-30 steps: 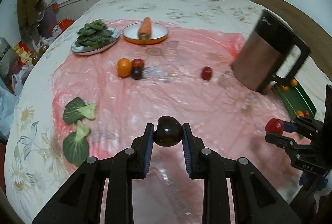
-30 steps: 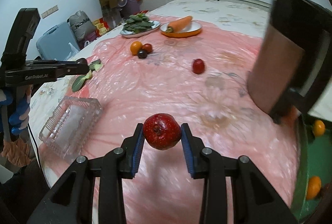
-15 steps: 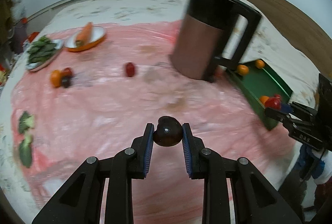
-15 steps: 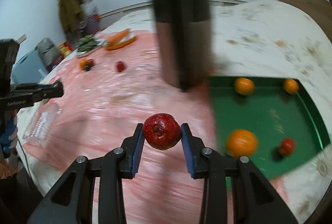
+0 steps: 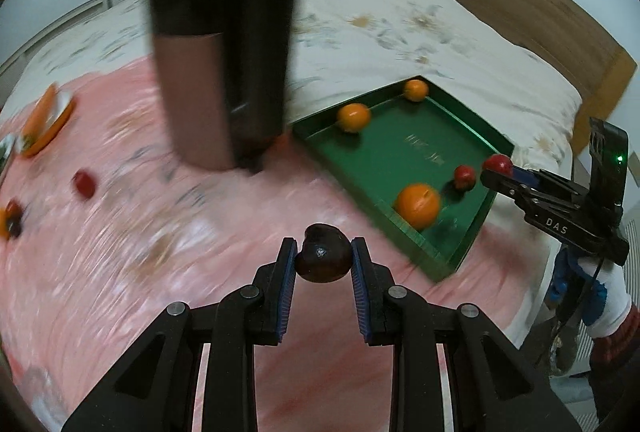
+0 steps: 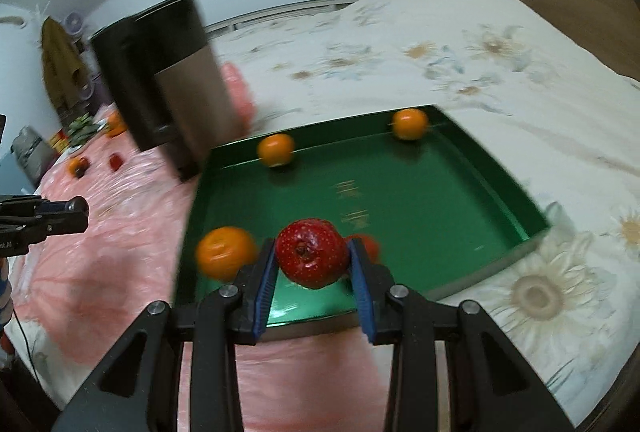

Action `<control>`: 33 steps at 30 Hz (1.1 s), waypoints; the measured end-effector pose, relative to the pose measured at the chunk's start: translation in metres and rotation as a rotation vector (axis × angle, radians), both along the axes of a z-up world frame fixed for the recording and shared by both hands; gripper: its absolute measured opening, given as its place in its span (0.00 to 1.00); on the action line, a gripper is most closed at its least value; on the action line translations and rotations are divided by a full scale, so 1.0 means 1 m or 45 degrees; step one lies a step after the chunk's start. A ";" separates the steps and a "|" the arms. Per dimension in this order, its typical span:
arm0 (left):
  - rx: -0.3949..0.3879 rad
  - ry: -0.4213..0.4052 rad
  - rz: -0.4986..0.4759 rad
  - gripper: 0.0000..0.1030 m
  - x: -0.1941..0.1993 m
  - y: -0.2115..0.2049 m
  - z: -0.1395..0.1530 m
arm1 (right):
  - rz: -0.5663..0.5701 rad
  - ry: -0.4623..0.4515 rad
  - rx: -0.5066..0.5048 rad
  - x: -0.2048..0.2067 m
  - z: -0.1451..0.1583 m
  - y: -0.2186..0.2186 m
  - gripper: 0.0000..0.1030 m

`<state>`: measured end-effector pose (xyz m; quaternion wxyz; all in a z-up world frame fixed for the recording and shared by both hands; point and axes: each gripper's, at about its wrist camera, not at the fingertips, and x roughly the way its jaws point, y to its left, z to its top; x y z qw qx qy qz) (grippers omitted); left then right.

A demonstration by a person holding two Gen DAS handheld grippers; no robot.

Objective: Organize fruits
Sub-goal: 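Carry the plum and apple toward the green tray, then open both tools to drop the plum and apple into the green tray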

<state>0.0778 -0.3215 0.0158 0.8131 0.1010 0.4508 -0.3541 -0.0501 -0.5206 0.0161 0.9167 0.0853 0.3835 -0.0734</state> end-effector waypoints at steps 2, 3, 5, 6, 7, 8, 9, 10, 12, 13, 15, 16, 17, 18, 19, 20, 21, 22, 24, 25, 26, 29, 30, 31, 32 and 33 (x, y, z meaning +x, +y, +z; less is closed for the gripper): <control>0.010 -0.007 -0.024 0.22 0.006 -0.024 0.000 | -0.023 -0.004 -0.017 0.003 0.000 -0.013 0.38; 0.015 -0.010 -0.034 0.22 0.010 -0.035 -0.001 | -0.035 -0.005 -0.029 0.004 0.000 -0.020 0.38; 0.025 -0.014 -0.046 0.22 0.015 -0.055 -0.003 | -0.058 -0.002 -0.041 0.006 -0.001 -0.033 0.38; 0.032 -0.014 -0.054 0.22 0.019 -0.065 -0.005 | -0.071 0.007 -0.048 0.009 -0.004 -0.039 0.38; 0.042 -0.014 -0.064 0.22 0.022 -0.076 -0.007 | -0.080 0.016 -0.055 0.011 -0.006 -0.044 0.38; 0.056 -0.014 -0.070 0.22 0.026 -0.086 -0.011 | -0.088 0.029 -0.062 0.014 -0.009 -0.049 0.38; 0.063 -0.015 -0.070 0.22 0.028 -0.092 -0.013 | -0.095 0.045 -0.066 0.017 -0.013 -0.053 0.38; 0.072 -0.011 -0.071 0.22 0.032 -0.101 -0.017 | -0.098 0.058 -0.069 0.020 -0.016 -0.057 0.38; 0.086 -0.003 -0.076 0.22 0.037 -0.115 -0.024 | -0.097 0.087 -0.086 0.025 -0.023 -0.061 0.38; 0.095 0.000 -0.080 0.22 0.039 -0.122 -0.028 | -0.094 0.098 -0.095 0.027 -0.026 -0.062 0.38; 0.111 0.001 -0.082 0.22 0.042 -0.130 -0.035 | -0.091 0.116 -0.105 0.030 -0.031 -0.063 0.38; 0.117 0.007 -0.081 0.22 0.043 -0.134 -0.039 | -0.090 0.122 -0.111 0.031 -0.032 -0.064 0.38; 0.121 0.014 -0.080 0.22 0.045 -0.136 -0.042 | -0.089 0.128 -0.122 0.033 -0.034 -0.064 0.38; 0.124 0.018 -0.079 0.22 0.046 -0.138 -0.045 | -0.088 0.130 -0.128 0.033 -0.035 -0.064 0.38; 0.128 0.022 -0.077 0.22 0.046 -0.140 -0.048 | -0.087 0.131 -0.127 0.034 -0.036 -0.064 0.38; 0.135 0.023 -0.077 0.22 0.047 -0.142 -0.050 | -0.087 0.135 -0.127 0.034 -0.037 -0.064 0.38; 0.144 0.022 -0.077 0.22 0.046 -0.143 -0.052 | -0.089 0.141 -0.129 0.035 -0.039 -0.064 0.38; 0.153 0.019 -0.078 0.22 0.046 -0.143 -0.055 | -0.092 0.146 -0.130 0.035 -0.040 -0.064 0.38; 0.164 0.021 -0.081 0.23 0.046 -0.144 -0.058 | -0.101 0.158 -0.138 0.036 -0.043 -0.064 0.38; 0.170 0.022 -0.081 0.24 0.046 -0.144 -0.059 | -0.101 0.159 -0.143 0.036 -0.043 -0.064 0.38; 0.174 0.022 -0.080 0.26 0.046 -0.145 -0.060 | -0.101 0.161 -0.146 0.036 -0.043 -0.063 0.38; 0.173 -0.004 -0.077 0.46 0.044 -0.145 -0.057 | -0.106 0.171 -0.152 0.037 -0.044 -0.062 0.39; 0.170 -0.012 -0.082 0.46 0.043 -0.145 -0.056 | -0.109 0.174 -0.153 0.036 -0.044 -0.062 0.39; 0.169 -0.015 -0.090 0.46 0.042 -0.146 -0.054 | -0.111 0.176 -0.154 0.037 -0.043 -0.062 0.54; 0.173 -0.021 -0.095 0.46 0.041 -0.146 -0.053 | -0.118 0.174 -0.158 0.036 -0.043 -0.062 0.62; 0.176 -0.031 -0.098 0.46 0.040 -0.147 -0.051 | -0.121 0.173 -0.159 0.037 -0.042 -0.062 0.69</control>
